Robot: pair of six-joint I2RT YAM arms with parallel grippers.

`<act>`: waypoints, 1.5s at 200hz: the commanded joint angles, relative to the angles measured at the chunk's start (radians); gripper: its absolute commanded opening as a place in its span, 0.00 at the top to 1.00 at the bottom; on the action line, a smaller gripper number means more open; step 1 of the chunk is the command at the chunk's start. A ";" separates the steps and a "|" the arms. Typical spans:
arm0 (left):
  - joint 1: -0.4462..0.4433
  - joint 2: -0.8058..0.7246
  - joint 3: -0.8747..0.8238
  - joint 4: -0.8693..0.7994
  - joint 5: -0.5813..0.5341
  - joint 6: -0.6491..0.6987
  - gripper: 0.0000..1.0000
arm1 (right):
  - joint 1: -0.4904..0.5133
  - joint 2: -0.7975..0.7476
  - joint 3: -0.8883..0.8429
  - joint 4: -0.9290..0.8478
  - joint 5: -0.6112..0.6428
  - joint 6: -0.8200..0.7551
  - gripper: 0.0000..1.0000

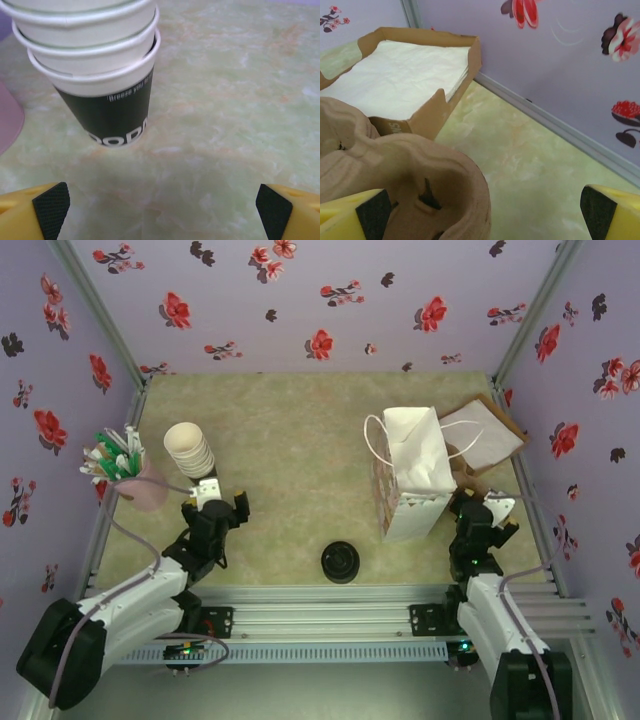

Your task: Pack the takeout coffee

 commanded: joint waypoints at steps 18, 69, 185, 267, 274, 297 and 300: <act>0.022 -0.053 -0.037 0.192 -0.097 0.133 0.01 | -0.017 0.143 -0.001 0.321 -0.028 0.002 0.01; 0.038 -0.027 0.008 0.217 -0.079 0.180 0.01 | -0.018 0.406 0.055 0.529 -0.097 -0.058 0.01; 0.388 0.011 -0.073 0.426 0.062 0.305 0.01 | -0.017 0.598 0.094 0.705 -0.180 -0.095 0.01; 0.480 0.414 -0.028 0.780 0.276 0.410 0.01 | -0.013 0.601 0.093 0.712 -0.206 -0.109 0.01; 0.484 0.432 -0.025 0.797 0.279 0.416 0.01 | -0.013 0.604 0.095 0.714 -0.207 -0.110 0.01; 0.486 0.544 -0.048 0.960 0.297 0.440 0.01 | -0.010 0.616 0.096 0.727 -0.210 -0.115 0.01; 0.486 0.555 -0.048 0.971 0.301 0.444 0.01 | -0.009 0.616 0.095 0.727 -0.209 -0.116 0.01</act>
